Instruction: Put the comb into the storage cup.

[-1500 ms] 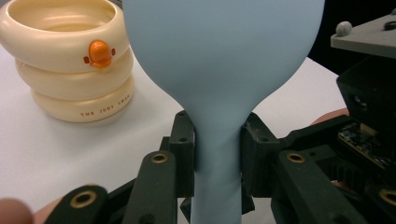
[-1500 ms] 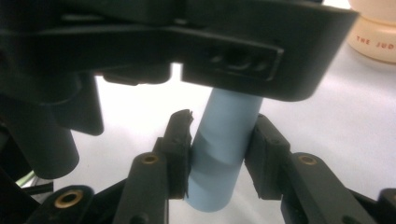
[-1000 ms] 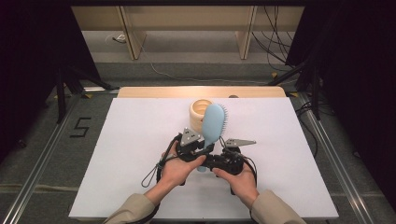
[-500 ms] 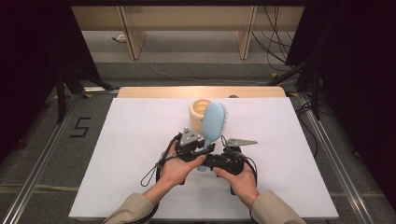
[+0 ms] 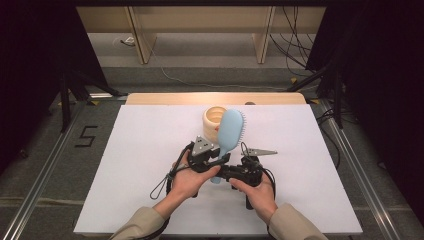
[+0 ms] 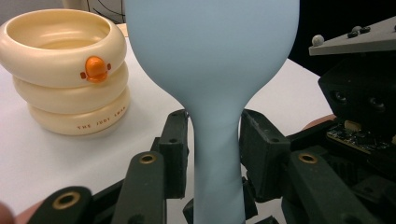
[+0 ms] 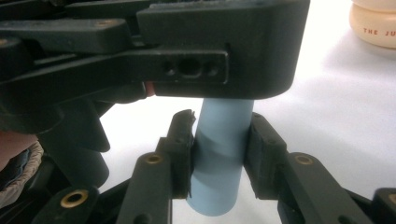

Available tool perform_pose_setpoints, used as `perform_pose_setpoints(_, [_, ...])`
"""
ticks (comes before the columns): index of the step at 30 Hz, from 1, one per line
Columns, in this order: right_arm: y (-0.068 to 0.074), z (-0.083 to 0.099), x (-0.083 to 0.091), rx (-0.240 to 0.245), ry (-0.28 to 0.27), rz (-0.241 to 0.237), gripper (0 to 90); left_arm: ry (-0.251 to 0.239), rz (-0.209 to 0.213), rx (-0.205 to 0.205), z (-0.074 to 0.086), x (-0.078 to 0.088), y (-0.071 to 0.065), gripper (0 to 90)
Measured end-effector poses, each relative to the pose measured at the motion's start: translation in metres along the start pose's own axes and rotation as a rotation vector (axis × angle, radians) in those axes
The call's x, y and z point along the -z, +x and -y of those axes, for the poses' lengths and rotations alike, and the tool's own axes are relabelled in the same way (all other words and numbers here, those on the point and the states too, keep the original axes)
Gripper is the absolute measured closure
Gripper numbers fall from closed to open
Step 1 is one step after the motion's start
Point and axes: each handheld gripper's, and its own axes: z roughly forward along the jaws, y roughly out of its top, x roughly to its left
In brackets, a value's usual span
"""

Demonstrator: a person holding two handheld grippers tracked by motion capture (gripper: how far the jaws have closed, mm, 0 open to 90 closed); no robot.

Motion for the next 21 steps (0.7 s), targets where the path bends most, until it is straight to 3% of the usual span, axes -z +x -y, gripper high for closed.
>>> perform_pose_setpoints(5, [0.0, 0.0, 0.0, -0.007, -0.004, -0.005, 66.2, 0.001, 0.009, -0.026, -0.001, 0.0, 0.0, 55.9])
perform_pose_setpoints(14, [-0.001, -0.001, 0.002, -0.015, -0.009, -0.005, 66.2, 0.019, 0.012, -0.063, -0.004, 0.002, 0.001, 33.4])
perform_pose_setpoints(21, [-0.002, 0.0, 0.002, -0.016, -0.008, -0.001, 66.2, 0.014, 0.03, -0.048, -0.01, 0.01, 0.002, 16.8])
